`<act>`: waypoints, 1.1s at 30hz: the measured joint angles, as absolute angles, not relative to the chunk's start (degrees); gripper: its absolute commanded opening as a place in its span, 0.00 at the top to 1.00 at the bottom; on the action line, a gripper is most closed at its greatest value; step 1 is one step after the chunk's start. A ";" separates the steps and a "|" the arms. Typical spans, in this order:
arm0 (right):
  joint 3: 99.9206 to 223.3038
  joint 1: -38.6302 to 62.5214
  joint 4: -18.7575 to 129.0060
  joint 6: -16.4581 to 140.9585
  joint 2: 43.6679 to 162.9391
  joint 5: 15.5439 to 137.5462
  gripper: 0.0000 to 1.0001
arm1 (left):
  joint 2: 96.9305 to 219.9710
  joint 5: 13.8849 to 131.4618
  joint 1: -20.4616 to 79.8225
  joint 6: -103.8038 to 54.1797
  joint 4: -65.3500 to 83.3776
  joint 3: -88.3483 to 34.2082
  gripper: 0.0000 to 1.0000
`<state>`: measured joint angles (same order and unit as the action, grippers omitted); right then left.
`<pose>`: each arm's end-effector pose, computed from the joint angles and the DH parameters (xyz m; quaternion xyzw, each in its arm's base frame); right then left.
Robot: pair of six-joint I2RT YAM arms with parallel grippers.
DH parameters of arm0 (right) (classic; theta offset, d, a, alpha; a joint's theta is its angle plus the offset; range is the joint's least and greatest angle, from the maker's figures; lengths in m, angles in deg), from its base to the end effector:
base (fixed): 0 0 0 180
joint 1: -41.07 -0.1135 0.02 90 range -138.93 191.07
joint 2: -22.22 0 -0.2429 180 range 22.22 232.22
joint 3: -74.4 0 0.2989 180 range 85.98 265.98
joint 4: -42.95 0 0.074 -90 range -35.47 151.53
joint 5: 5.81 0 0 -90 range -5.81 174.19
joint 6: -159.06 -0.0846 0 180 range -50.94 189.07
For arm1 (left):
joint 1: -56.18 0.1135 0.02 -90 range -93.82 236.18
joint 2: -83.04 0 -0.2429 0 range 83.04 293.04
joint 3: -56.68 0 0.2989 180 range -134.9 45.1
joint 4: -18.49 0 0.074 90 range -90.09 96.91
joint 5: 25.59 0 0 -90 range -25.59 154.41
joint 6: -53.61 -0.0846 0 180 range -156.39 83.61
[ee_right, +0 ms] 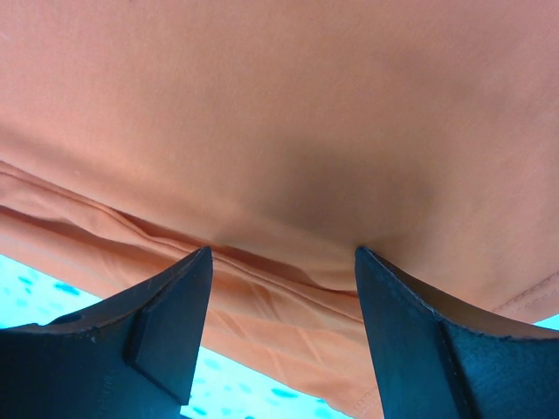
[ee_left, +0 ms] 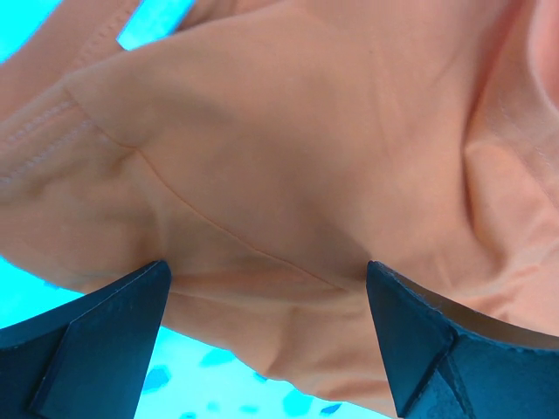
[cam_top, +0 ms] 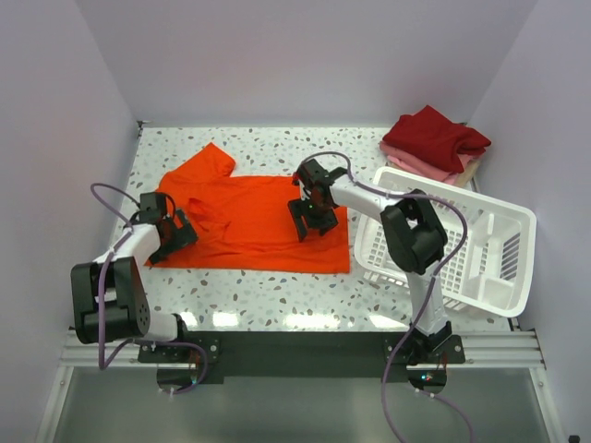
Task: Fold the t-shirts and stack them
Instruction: Fold the tshirt
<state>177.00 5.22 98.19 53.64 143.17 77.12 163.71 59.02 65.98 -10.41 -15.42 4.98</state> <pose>0.3775 0.2856 0.0762 -0.1839 0.9707 0.1166 0.1020 0.3083 0.0613 0.0676 -0.3088 0.9207 0.0123 0.2383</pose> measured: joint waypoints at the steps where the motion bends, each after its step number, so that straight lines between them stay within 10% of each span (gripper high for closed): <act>1: 176.06 5.11 97.90 53.64 142.60 76.79 0.30 | 163.27 58.65 66.11 -10.37 -16.42 5.09 0.00; 33: 186.38 4.17 105.95 51.90 146.77 76.18 0.29 | 169.17 61.30 66.18 -9.96 -22.78 -11.24 0.00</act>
